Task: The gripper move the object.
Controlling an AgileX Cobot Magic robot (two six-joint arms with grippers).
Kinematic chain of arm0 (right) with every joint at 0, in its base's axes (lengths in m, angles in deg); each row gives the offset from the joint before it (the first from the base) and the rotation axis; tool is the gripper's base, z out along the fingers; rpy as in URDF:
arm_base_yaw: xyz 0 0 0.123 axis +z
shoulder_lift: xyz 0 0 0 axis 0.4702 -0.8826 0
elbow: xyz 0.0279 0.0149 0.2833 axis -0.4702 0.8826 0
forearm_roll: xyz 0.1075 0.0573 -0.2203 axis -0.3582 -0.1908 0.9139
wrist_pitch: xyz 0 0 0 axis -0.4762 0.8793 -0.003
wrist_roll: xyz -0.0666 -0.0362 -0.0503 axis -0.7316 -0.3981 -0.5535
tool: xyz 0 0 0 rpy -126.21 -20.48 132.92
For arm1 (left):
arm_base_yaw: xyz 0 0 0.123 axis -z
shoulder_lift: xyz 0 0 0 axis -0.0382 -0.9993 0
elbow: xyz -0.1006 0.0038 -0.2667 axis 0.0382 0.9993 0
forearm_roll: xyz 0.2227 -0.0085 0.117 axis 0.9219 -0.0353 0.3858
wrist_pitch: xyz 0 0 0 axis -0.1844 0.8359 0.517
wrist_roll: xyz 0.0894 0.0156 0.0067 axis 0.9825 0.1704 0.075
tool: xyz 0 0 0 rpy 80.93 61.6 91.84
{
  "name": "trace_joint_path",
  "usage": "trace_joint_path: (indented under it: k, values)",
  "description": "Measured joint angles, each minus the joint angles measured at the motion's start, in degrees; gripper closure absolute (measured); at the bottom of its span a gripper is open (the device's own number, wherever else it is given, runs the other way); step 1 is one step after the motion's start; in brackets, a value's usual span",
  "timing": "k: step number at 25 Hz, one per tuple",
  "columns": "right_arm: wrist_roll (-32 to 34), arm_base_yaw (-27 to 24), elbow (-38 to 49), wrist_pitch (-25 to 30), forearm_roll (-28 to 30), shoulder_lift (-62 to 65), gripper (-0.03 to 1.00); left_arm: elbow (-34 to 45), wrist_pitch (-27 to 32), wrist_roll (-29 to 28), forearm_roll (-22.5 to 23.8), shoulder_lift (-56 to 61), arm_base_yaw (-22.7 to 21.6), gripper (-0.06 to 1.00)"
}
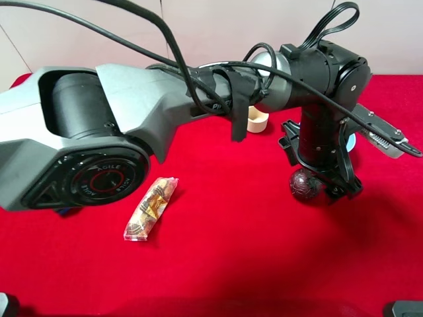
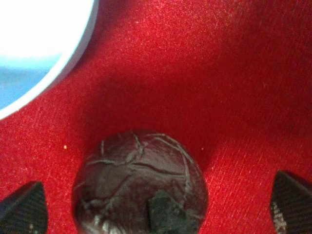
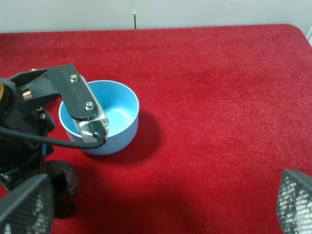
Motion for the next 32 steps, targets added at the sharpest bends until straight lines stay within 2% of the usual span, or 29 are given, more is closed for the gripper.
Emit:
trace_joint_path:
  k: [7, 14, 19, 27, 32]
  values:
    - [0.0, 0.0, 0.0, 0.0, 0.0, 0.0, 0.27, -1.0, 1.3, 0.0, 0.0, 0.0, 0.0, 0.02]
    - [0.0, 0.0, 0.0, 0.0, 0.0, 0.0, 0.27, -5.9, 9.2, -0.6, 0.1, 0.0, 0.0, 0.02]
    - [0.0, 0.0, 0.0, 0.0, 0.0, 0.0, 0.27, -9.1, 9.2, -0.7, 0.2, 0.1, 0.0, 0.02]
    - [0.0, 0.0, 0.0, 0.0, 0.0, 0.0, 0.27, -9.5, 9.3, -0.8, -0.4, 2.8, 0.0, 0.02]
    - [0.0, 0.0, 0.0, 0.0, 0.0, 0.0, 0.27, -9.5, 9.4, -0.8, 1.6, 5.5, 0.0, 0.02]
